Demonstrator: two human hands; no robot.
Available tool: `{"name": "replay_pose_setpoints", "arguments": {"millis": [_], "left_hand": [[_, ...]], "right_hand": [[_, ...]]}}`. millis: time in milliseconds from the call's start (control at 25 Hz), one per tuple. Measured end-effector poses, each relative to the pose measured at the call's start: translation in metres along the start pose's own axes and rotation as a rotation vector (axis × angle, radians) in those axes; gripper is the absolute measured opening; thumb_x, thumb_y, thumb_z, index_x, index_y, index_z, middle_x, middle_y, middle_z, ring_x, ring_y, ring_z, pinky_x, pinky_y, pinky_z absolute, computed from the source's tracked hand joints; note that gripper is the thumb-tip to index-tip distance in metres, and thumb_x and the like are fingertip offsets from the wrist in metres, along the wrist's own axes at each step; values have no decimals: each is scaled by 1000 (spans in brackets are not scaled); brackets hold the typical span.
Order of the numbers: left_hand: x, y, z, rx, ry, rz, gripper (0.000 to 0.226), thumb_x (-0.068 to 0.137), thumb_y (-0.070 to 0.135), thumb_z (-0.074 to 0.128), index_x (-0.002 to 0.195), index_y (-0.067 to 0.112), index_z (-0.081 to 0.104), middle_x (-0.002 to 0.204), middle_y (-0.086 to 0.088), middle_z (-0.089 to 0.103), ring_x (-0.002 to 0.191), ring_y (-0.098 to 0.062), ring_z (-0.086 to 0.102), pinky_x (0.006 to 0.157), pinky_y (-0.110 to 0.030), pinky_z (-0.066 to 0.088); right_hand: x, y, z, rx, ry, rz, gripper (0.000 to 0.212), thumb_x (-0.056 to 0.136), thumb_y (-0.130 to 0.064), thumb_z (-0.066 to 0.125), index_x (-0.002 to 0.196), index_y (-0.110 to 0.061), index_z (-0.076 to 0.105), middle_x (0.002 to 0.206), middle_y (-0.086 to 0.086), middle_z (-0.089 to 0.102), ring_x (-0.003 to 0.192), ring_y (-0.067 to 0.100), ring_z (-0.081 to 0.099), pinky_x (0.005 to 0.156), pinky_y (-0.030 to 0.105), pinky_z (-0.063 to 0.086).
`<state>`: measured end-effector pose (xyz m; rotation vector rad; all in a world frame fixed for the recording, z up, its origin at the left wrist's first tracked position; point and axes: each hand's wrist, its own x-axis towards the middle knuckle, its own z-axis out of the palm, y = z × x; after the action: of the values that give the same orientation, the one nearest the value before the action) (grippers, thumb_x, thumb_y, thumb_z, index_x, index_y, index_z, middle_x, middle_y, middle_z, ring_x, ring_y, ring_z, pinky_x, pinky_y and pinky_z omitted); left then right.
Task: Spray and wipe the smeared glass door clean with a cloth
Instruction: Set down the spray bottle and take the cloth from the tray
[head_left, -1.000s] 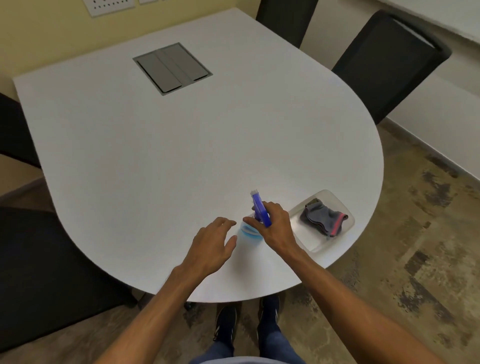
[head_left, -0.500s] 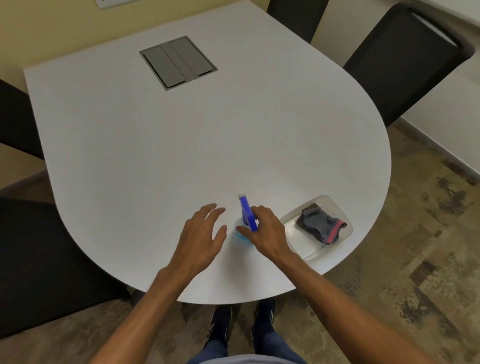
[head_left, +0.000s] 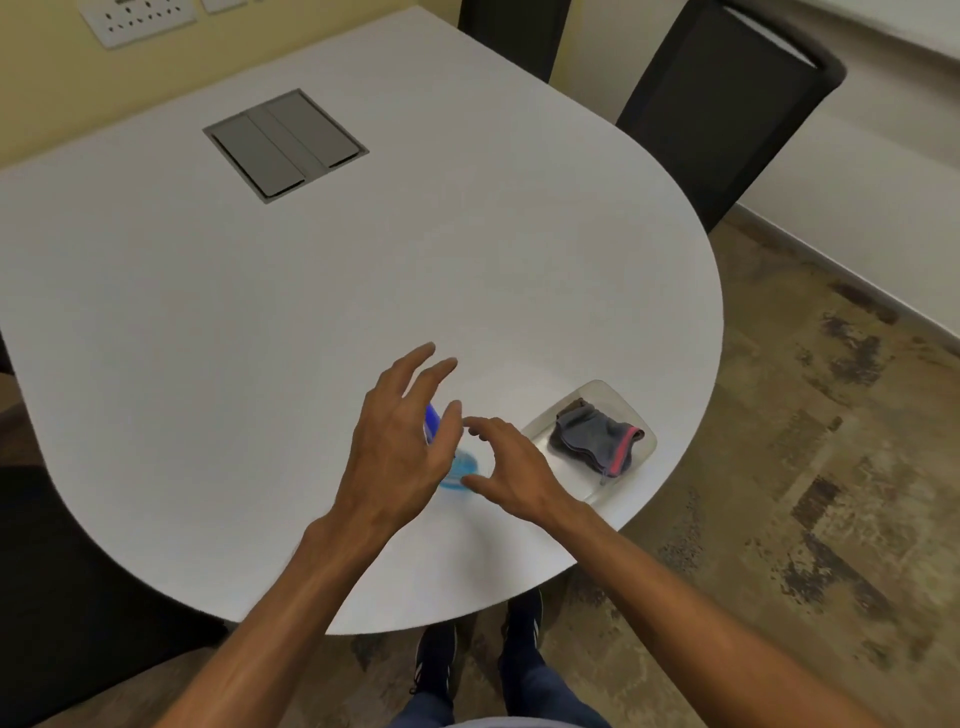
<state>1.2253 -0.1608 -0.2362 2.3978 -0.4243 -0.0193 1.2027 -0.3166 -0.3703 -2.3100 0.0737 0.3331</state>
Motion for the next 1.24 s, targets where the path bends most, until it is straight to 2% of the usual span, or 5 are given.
{"name": "replay_pose_setpoints", "arguments": {"millis": [400, 600, 800, 960, 1240], "left_hand": [[26, 29, 115, 141, -439, 33, 70, 98, 45, 57, 157, 22, 28, 169, -3, 19, 154, -23, 24, 124, -42, 27], [20, -7, 187, 368, -678, -91, 115, 85, 64, 66, 161, 17, -8, 170, -12, -14, 158, -32, -9, 128, -47, 8], [17, -29, 242, 461, -674, -122, 141, 69, 83, 64, 157, 15, -23, 166, -18, -24, 155, -36, -19, 125, -51, -5], [16, -32, 263, 486, -603, -139, 149, 60, 94, 56, 153, 16, -31, 165, -23, -23, 154, -40, -20, 123, -53, -10], [16, -31, 264, 468, -561, -161, 153, 59, 93, 58, 144, 17, -44, 165, -21, -24, 154, -38, -21, 121, -55, -12]], "right_hand": [[-4, 95, -66, -49, 251, 228, 31, 95, -19, 66, 126, -17, 68, 123, 6, 66, 112, 25, 62, 96, 39, 54], [3, 144, -71, -381, 117, 315, 54, 94, -30, 70, 141, -11, 52, 139, 12, 58, 123, 30, 56, 102, 41, 49], [23, 160, -43, -732, -96, 232, 61, 90, -39, 74, 137, -6, 51, 139, 17, 58, 127, 35, 54, 108, 46, 46], [32, 160, -30, -935, -166, 211, 60, 96, -17, 69, 144, 3, 40, 143, 30, 51, 128, 46, 56, 99, 52, 56], [40, 162, -46, -755, -119, 99, 32, 100, -7, 58, 132, -2, 55, 129, 18, 66, 109, 31, 69, 78, 31, 52]]}}
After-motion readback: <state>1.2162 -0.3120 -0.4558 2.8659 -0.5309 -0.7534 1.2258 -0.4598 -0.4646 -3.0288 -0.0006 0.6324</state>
